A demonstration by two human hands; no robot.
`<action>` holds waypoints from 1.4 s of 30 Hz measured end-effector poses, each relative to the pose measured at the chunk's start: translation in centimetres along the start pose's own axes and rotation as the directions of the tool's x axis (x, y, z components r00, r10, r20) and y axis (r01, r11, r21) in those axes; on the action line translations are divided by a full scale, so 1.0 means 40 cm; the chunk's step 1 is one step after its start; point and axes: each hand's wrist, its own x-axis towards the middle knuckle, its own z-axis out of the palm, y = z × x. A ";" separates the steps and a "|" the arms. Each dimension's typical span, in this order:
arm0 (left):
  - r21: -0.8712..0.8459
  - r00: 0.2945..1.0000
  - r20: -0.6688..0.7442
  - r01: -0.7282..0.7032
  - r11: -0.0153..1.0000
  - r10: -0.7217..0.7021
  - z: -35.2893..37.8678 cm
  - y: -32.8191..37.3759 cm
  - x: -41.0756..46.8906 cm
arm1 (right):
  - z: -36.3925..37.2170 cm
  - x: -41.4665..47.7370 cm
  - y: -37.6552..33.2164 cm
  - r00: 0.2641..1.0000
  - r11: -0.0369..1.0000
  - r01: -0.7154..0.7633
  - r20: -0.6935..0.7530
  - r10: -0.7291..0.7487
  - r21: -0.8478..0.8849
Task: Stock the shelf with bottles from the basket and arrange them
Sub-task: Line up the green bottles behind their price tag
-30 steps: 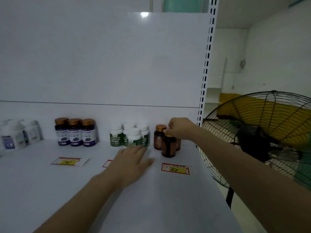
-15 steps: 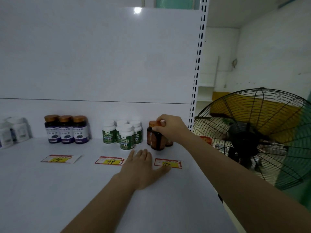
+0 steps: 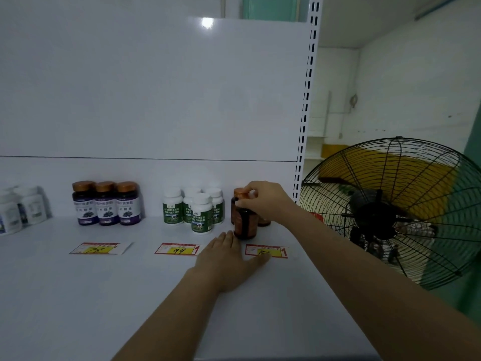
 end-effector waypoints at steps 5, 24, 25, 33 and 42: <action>-0.015 1.000 -0.014 -0.002 1.000 0.002 0.001 0.001 0.001 | 0.002 0.003 -0.005 1.000 1.000 0.001 -0.002 -0.001 0.019; -0.751 0.923 -0.348 -0.168 0.638 -0.166 -0.081 -0.005 -0.012 | -0.085 0.013 -0.042 0.995 0.937 0.084 -0.070 -0.064 0.340; -0.784 0.926 -0.346 -0.197 0.588 -0.151 -0.086 -0.008 -0.015 | -0.091 0.015 -0.042 0.995 0.923 0.092 -0.072 -0.070 0.373; -0.880 0.932 -0.354 -0.303 0.366 -0.079 -0.106 -0.011 -0.028 | -0.106 0.004 -0.038 0.990 0.862 0.138 -0.046 -0.132 0.488; -0.888 0.935 -0.347 -0.300 0.349 -0.079 -0.106 -0.012 -0.023 | -0.097 0.012 -0.030 0.993 0.845 0.117 -0.038 -0.114 0.521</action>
